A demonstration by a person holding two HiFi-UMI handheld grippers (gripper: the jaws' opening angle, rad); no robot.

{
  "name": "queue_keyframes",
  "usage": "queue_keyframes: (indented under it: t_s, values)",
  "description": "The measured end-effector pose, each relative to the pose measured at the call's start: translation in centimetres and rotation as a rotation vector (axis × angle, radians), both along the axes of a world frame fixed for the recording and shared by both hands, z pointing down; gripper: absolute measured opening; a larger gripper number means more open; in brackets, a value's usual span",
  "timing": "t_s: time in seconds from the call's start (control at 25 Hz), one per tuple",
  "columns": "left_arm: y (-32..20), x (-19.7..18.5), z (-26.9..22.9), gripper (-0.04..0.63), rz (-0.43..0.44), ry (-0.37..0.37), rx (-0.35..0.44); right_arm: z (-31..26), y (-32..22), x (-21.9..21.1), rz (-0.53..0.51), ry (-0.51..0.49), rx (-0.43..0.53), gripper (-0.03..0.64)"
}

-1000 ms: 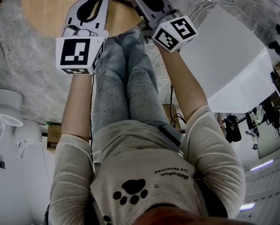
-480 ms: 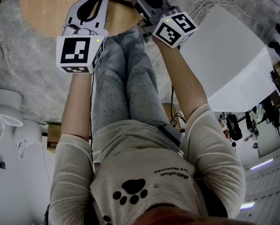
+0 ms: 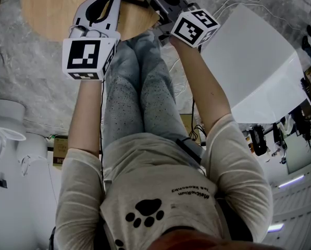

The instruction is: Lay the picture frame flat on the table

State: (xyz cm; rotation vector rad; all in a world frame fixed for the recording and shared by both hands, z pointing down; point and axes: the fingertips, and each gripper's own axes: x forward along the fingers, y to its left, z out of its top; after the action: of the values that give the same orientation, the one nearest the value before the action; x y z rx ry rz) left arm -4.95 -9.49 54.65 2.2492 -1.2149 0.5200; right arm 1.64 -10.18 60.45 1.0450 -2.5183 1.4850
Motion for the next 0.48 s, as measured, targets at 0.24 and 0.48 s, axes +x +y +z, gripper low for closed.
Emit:
queue_keyframes:
  t_s: [0.24, 0.48]
  values:
    - [-0.2, -0.2, 0.2, 0.011, -0.001, 0.003, -0.002, 1.1, -0.1, 0.0, 0.008, 0.015, -0.041, 0.080]
    - [-0.2, 0.1, 0.4, 0.011, 0.008, 0.003, -0.010, 1.8, -0.1, 0.2, 0.007, 0.048, -0.073, 0.080]
